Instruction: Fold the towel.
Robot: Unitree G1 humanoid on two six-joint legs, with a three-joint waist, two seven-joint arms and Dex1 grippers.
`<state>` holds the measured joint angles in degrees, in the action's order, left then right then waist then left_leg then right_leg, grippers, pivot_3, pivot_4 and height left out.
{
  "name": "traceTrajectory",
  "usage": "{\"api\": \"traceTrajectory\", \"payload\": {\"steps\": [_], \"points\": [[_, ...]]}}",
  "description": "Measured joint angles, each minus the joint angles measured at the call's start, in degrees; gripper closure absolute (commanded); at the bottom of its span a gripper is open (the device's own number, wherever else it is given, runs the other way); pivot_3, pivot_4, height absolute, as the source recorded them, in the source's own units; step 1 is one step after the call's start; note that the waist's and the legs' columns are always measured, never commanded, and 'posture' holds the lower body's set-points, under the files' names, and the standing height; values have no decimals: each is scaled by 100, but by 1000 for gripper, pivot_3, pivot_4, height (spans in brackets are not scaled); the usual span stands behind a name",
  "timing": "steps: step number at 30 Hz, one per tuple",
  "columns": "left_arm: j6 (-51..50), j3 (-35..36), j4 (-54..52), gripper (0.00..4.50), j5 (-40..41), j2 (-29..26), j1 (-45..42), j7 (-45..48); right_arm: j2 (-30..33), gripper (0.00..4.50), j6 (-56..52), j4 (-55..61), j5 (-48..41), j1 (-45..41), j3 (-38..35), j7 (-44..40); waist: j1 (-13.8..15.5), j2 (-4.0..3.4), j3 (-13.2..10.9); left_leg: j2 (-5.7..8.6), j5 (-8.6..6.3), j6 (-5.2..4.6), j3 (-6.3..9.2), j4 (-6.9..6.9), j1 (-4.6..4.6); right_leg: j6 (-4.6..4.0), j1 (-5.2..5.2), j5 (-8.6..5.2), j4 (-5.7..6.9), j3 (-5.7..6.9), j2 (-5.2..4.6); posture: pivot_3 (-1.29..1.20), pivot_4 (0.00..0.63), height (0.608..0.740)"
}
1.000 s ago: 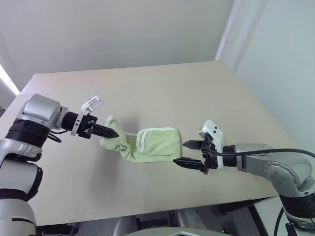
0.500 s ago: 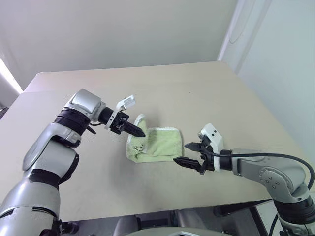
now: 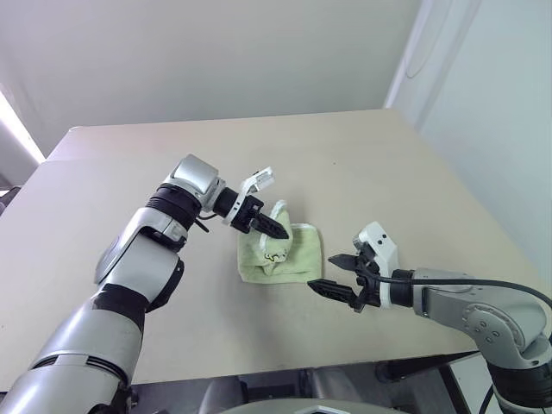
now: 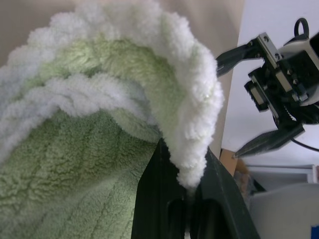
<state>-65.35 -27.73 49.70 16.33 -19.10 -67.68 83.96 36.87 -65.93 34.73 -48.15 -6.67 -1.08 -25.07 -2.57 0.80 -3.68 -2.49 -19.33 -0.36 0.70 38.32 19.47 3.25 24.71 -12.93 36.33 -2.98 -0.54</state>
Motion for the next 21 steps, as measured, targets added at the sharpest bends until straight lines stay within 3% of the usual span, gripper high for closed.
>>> {"api": "traceTrajectory", "payload": {"steps": [7,10,20,21], "points": [[393,230,86,4481,-138,351,93,-346,-2,0,2,4,18,108,6,98,8,0,0,0,0,0,0,0,-2,0,-7,0,1,0,0,0,0,712],[488,251,86,3769,-173,447,241,-380,-2,0,2,6,26,110,6,134,-2,0,0,0,0,0,0,0,-2,0,-7,0,2,-1,1,0,0,712],[277,313,-604,193,-25,313,421,44,0,0,2,9,71,139,8,226,-4,-1,0,0,0,0,2,0,-4,0,-8,0,2,-1,1,0,0,712],[196,314,-755,19,49,247,447,123,0,0,2,10,71,142,8,226,-5,-1,0,0,0,0,2,-1,-4,0,-8,0,3,-1,1,0,0,712]]}}
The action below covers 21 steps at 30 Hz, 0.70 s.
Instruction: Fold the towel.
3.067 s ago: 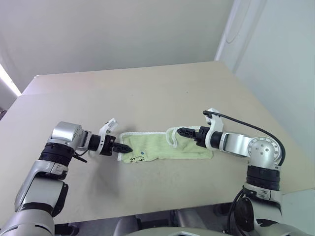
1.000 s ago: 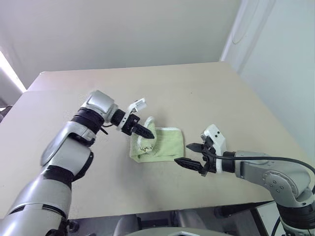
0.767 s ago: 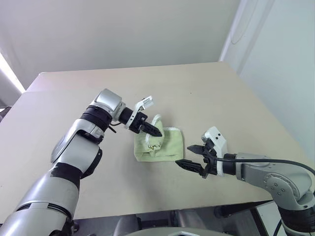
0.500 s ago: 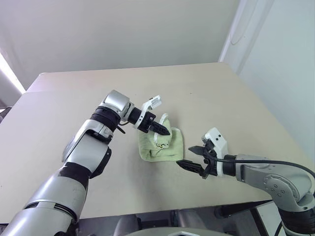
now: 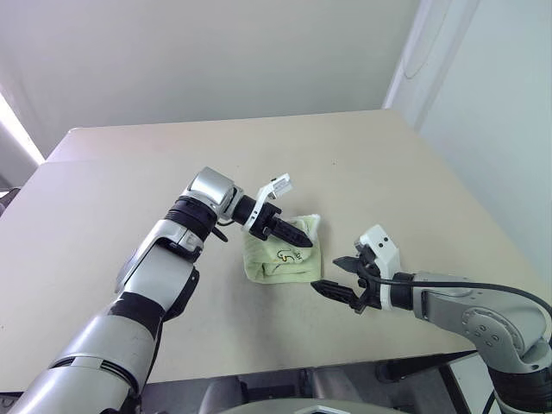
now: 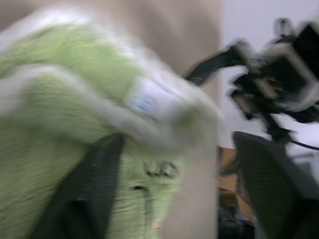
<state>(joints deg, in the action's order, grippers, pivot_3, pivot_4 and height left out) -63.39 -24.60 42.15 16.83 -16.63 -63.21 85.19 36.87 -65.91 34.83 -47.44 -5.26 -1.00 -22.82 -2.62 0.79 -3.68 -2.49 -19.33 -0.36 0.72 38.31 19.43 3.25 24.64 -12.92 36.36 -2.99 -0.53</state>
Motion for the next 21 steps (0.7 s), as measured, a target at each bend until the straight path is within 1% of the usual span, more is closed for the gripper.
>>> {"api": "traceTrajectory", "payload": {"steps": [5,8,10,12,16,19,21], "points": [[-142,122,-689,19,385,-427,108,378,5,0,0,-1,0,2,0,-7,6,-1,0,0,0,0,0,1,-3,0,-2,0,1,0,-1,0,0,712],[-68,326,-758,19,473,-504,121,316,4,0,19,-11,0,-19,-2,-20,9,-1,0,0,0,0,0,2,-3,1,-2,0,1,0,-1,0,0,712],[191,520,-754,19,483,-619,119,137,-73,0,100,-20,-20,-118,-93,-34,-4,-1,0,0,0,0,-1,2,-5,1,-2,0,1,-1,-1,0,0,712],[605,683,-755,19,415,-777,117,-85,-268,0,265,-40,-90,-321,-347,-11,-15,-2,1,0,0,0,0,0,-7,1,-2,1,4,-1,1,0,0,712],[2237,1471,-934,19,296,-952,555,-746,-572,0,581,-146,-121,-740,-611,18,12,-6,3,-2,1,2,1,-1,-10,2,-3,2,10,-1,0,0,0,712],[3256,1640,-1060,19,152,-1202,1087,-784,-783,0,749,-407,-79,-1039,-575,9,2,-6,4,-2,2,3,-2,0,-8,-14,-2,17,11,-3,0,0,0,712],[3717,1645,-1062,19,7,-1243,1332,-846,-853,0,890,-611,78,-1241,-391,-21,24,-5,4,-1,4,6,-2,3,-7,-9,-3,21,10,-2,-2,0,0,712]]}}
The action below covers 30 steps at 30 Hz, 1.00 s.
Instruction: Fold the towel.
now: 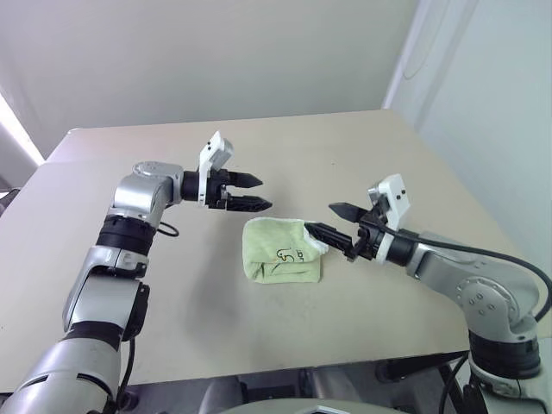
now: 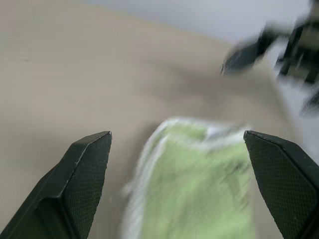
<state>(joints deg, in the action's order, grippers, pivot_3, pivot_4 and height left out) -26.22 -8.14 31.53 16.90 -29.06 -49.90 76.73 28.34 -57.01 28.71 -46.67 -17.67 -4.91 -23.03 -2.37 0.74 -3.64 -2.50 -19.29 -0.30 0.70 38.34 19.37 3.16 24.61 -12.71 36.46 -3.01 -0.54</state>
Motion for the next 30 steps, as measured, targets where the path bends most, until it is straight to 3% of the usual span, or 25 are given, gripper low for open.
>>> {"api": "traceTrajectory", "payload": {"steps": [6,12,19,25,30], "points": [[1266,-26,29,19,-421,252,475,-394,-312,0,733,-1119,1089,-459,1106,-195,15,0,1,0,1,2,3,43,2,7,0,5,2,1,0,0,0,712],[1196,-85,-430,19,-392,387,892,-373,-356,0,1179,-1538,1867,-387,1703,-410,-25,-1,3,1,0,1,3,69,7,24,0,15,1,-2,-1,0,0,712],[2011,-864,-735,19,-1032,202,1820,-192,-407,0,1257,-1748,2458,-36,2173,-495,-18,-1,3,1,1,2,3,82,0,24,-5,-8,49,-4,0,0,0,712],[2912,-975,-21,19,-1475,311,1715,-474,-540,0,1313,-1821,2744,-12,2256,-513,-21,2,7,2,5,8,4,86,-21,13,-29,-1,64,-4,3,0,0,712],[3057,-892,338,19,-1409,446,1565,-392,-533,0,1291,-1894,2844,-28,2238,-587,-22,0,9,2,6,9,5,86,-18,12,-29,-1,65,-4,3,0,0,712]]}}
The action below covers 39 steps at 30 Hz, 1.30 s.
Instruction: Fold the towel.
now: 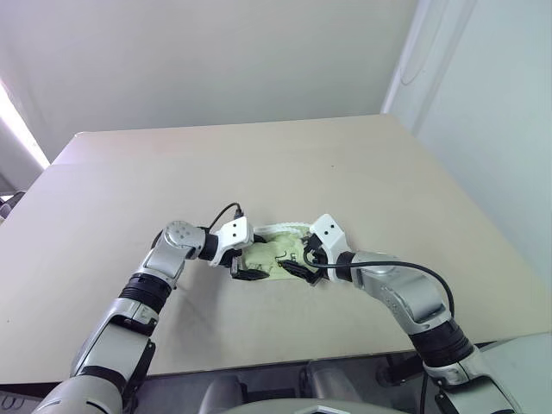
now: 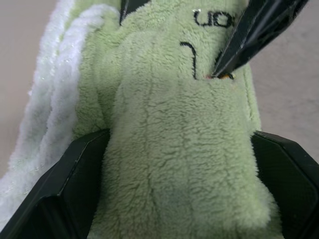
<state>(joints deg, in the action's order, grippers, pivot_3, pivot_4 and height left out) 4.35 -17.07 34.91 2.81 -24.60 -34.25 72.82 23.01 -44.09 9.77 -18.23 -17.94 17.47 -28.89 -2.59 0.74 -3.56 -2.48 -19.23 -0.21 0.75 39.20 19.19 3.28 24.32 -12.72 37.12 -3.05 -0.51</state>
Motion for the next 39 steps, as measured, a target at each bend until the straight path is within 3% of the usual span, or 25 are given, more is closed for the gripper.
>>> {"api": "traceTrajectory", "payload": {"steps": [6,11,19,28,34,39], "points": [[-1328,324,-716,19,970,-109,8,855,53,0,-187,48,-106,-2,-213,-215,-5,2,-2,0,0,0,1,0,17,2,13,-1,-6,0,-1,0,0,712],[-2148,415,-1616,19,1491,-799,67,1612,317,0,-389,475,-468,23,-620,-577,-53,-1,-4,-1,0,0,4,-4,16,1,18,-3,-5,0,1,0,0,712],[-2063,861,-1543,19,1590,-1534,75,1716,1026,0,-179,1365,-620,-15,-658,-1314,-147,0,-6,-1,0,0,8,-4,11,1,23,-4,-9,3,1,0,0,712],[-1953,1164,-1677,19,1589,-1693,514,1142,1516,0,942,1384,657,-405,574,-1761,-113,7,-9,-1,0,0,8,-4,14,1,44,-5,-13,5,-2,0,0,712],[-1865,1176,-1975,19,1629,-1509,654,847,1427,0,1906,502,1692,-475,1235,-1760,-134,8,-10,-1,0,0,7,-5,18,1,48,-5,-15,4,-1,0,0,712],[-2038,1172,-2339,19,1650,-1456,650,592,1229,0,2380,64,2236,-481,1339,-1628,-131,9,-10,0,0,0,7,-4,15,1,46,-4,-11,3,-1,0,0,712]]}}
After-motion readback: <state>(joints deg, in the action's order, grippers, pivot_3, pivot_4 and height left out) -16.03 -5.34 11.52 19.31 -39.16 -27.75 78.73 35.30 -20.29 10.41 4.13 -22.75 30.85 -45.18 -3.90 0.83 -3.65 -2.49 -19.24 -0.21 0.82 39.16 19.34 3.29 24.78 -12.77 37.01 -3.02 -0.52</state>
